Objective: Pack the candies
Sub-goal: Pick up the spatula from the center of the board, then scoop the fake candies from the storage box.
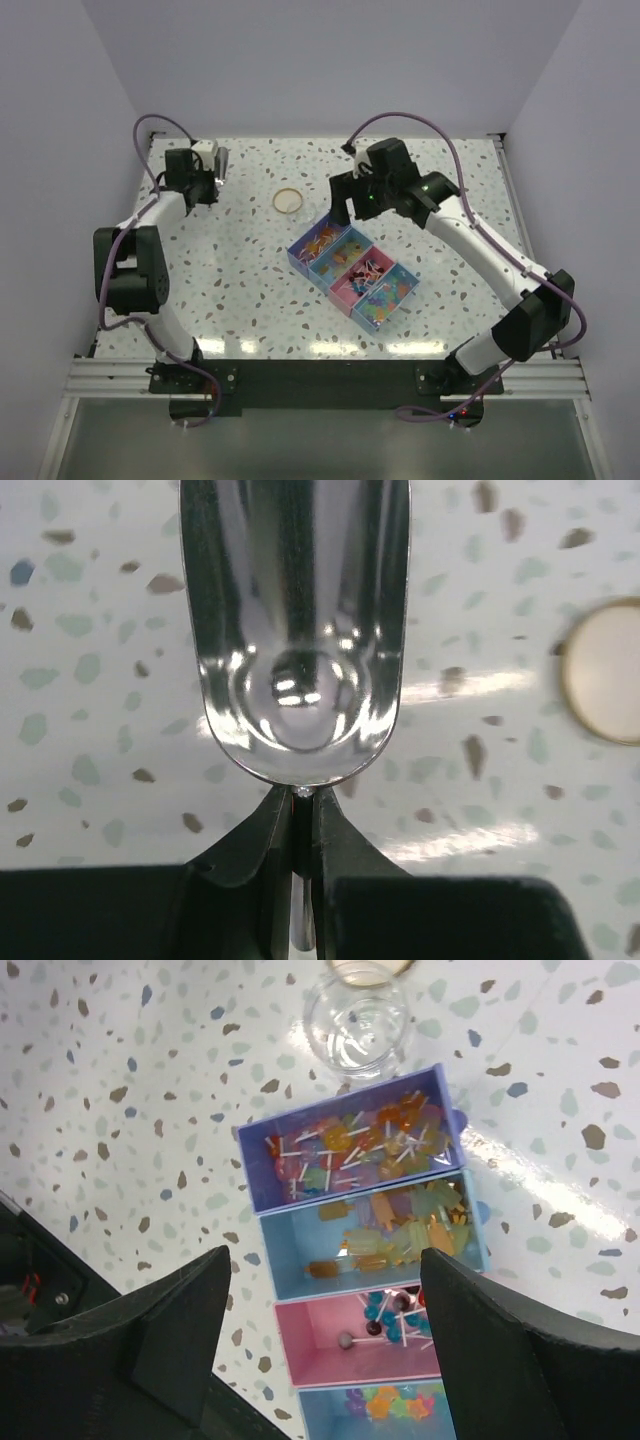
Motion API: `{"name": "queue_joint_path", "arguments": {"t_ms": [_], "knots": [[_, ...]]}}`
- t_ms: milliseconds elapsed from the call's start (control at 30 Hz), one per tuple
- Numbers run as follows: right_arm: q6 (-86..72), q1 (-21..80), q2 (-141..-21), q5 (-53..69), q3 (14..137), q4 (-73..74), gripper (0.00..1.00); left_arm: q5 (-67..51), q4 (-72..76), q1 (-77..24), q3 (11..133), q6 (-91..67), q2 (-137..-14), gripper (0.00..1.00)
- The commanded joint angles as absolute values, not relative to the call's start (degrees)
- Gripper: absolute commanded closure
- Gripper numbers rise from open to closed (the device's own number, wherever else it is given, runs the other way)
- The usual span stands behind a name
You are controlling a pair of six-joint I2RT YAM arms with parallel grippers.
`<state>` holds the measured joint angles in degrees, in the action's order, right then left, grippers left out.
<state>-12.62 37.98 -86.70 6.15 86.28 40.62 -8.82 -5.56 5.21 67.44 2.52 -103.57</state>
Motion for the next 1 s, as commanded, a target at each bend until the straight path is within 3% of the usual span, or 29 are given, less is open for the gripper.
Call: {"name": "queue_joint_path", "arguments": {"t_ms": [0, 267, 433, 733, 967], "knots": [[-13.53, 30.44, -88.49, 15.63, 88.77, 41.04, 0.21, -13.97, -11.83, -3.24, 68.73, 7.20, -94.49, 1.00], [-20.73, 25.40, -91.76, 31.18, 85.70, 34.73, 0.22, -20.03, -21.61, -20.65, 62.05, 10.81, -82.02, 1.00], [-20.22, 24.70, -93.16, 32.34, 87.18, 34.27, 0.23, -21.71, -26.19, -26.79, 63.28, 12.82, -80.16, 1.00], [-18.90, 24.17, -92.73, 30.41, 86.49, 34.89, 0.23, -21.44, -27.07, -32.42, 63.19, 15.20, -78.67, 1.00], [-19.33, 23.73, -93.07, 34.09, 84.29, 33.84, 0.35, -21.18, -25.93, -34.01, 62.67, 16.35, -76.64, 1.00]]}}
